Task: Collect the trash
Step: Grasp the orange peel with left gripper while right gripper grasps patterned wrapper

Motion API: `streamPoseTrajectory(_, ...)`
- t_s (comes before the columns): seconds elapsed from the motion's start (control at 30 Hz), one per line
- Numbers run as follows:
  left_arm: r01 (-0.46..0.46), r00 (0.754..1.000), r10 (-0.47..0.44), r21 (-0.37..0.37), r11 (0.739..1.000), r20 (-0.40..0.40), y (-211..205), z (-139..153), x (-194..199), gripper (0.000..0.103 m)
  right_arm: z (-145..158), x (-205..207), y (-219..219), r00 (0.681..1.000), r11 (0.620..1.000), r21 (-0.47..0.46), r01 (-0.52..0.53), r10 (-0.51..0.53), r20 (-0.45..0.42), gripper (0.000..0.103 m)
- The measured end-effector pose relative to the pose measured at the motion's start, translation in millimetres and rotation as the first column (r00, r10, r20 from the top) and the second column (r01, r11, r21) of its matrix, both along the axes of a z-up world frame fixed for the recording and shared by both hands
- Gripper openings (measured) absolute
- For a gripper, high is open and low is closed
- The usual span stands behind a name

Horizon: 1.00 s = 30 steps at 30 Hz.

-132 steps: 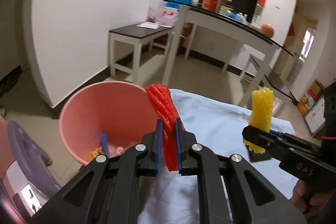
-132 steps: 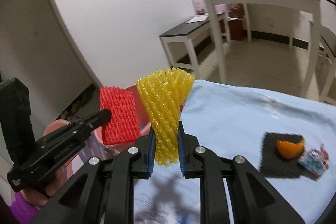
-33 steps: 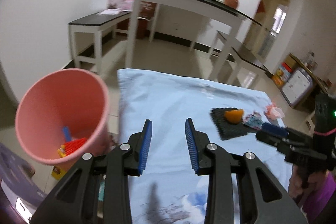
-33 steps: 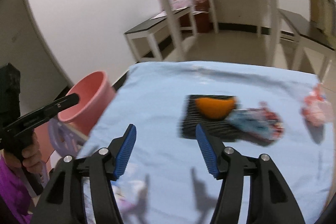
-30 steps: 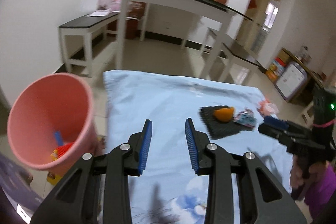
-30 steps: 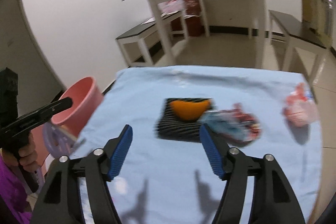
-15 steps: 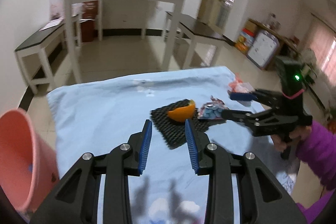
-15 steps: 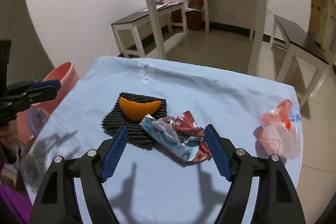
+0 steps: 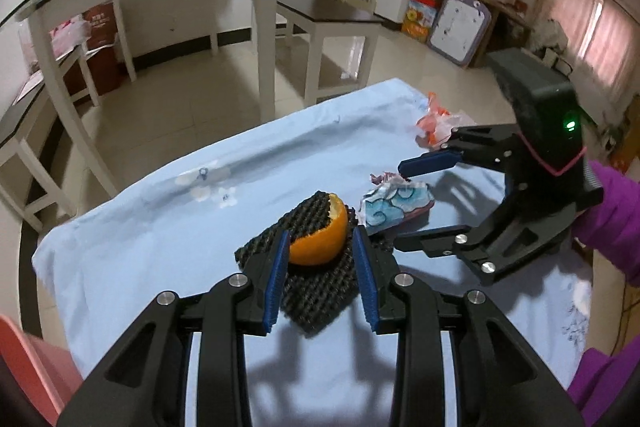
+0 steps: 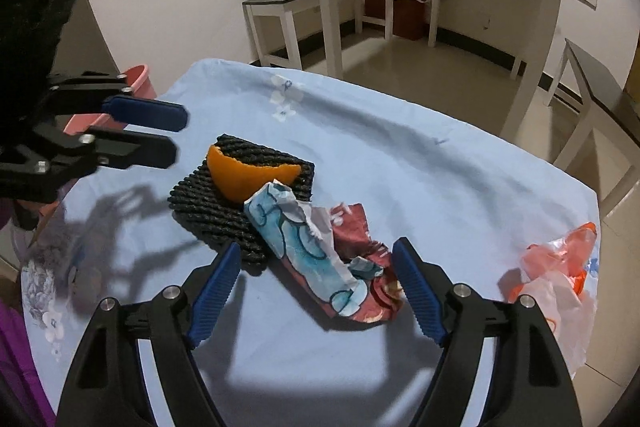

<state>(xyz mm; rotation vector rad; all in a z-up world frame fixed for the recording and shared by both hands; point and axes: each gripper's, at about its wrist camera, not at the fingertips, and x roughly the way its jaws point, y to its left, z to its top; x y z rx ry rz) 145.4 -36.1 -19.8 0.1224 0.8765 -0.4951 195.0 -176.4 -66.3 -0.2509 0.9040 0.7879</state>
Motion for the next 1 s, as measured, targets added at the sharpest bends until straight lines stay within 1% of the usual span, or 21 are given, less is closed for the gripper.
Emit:
streamPoseTrajectory(0.07, 0.019, 1.0, -0.019, 0.016, 1.0, -0.006, -3, -4, 7, 0.033, -1, 1, 0, 1.0, 1.0, 0.002, -0.004, 0.004, 0.0, 0.077)
streamPoseTrajectory(0.27, 0.099, 0.994, -0.098, 0.032, 0.995, -0.04, -12, -15, 17, 0.033, -4, -1, 1, 1.0, 1.0, -0.015, -0.017, 0.017, 0.011, 0.076)
streamPoseTrajectory(0.33, 0.107, 0.994, -0.105, 0.039, 0.994, -0.037, -13, -18, 16, 0.033, -3, -2, 1, 1.0, 1.0, -0.016, -0.017, 0.017, 0.017, 0.068)
streamPoseTrajectory(0.4, 0.115, 0.993, -0.114, 0.031, 0.993, -0.035, -12, -18, 16, 0.033, -3, -3, 0, 1.0, 1.0, -0.023, -0.008, 0.008, 0.02, 0.056)
streamPoseTrajectory(0.43, 0.12, 0.992, -0.118, 0.031, 0.992, -0.034, -12, -17, 15, 0.033, -3, -3, -1, 1.0, 1.0, -0.027, -0.001, 0.002, 0.022, 0.052)
streamPoseTrajectory(0.47, 0.124, 0.992, -0.123, 0.035, 0.992, -0.032, -12, -17, 14, 0.033, -3, -3, -2, 1.0, 1.0, -0.027, 0.005, -0.004, 0.025, 0.045)
streamPoseTrajectory(0.5, 0.129, 0.991, -0.128, 0.046, 0.991, -0.03, -14, -18, 13, 0.033, -3, -3, -3, 1.0, 1.0, -0.026, 0.01, -0.009, 0.025, 0.034)
streamPoseTrajectory(0.57, 0.147, 0.989, -0.145, 0.074, 0.986, -0.026, -16, -18, 11, 0.033, -1, -4, -5, 1.0, 1.0, -0.016, 0.024, -0.024, 0.017, 0.026)
streamPoseTrajectory(0.6, 0.159, 0.987, -0.157, 0.087, 0.983, -0.026, -17, -18, 10, 0.033, 0, -4, -6, 0.999, 0.999, -0.012, 0.03, -0.029, 0.015, 0.02)
streamPoseTrajectory(0.77, 0.196, 0.981, -0.194, 0.147, 0.97, -0.032, -21, -20, 7, 0.033, 12, -11, -19, 0.997, 0.996, 0.05, 0.072, -0.071, -0.021, 0.017)
streamPoseTrajectory(0.87, 0.226, 0.974, -0.225, 0.214, 0.95, -0.031, -27, -23, 5, 0.033, 19, -21, -27, 0.994, 0.99, 0.093, 0.104, -0.101, -0.036, 0.017)
streamPoseTrajectory(0.93, 0.242, 0.97, -0.243, 0.269, 0.932, -0.03, -32, -26, 2, 0.025, 23, -28, -32, 0.992, 0.985, 0.115, 0.126, -0.122, -0.044, 0.017)
streamPoseTrajectory(0.97, 0.245, 0.968, -0.247, 0.287, 0.926, -0.029, -34, -27, 2, 0.021, 25, -32, -35, 0.99, 0.983, 0.124, 0.138, -0.133, -0.047, 0.017)
streamPoseTrajectory(1.0, 0.247, 0.968, -0.249, 0.291, 0.924, -0.031, -34, -27, 1, 0.019, 27, -34, -37, 0.989, 0.981, 0.129, 0.144, -0.138, -0.047, 0.017)
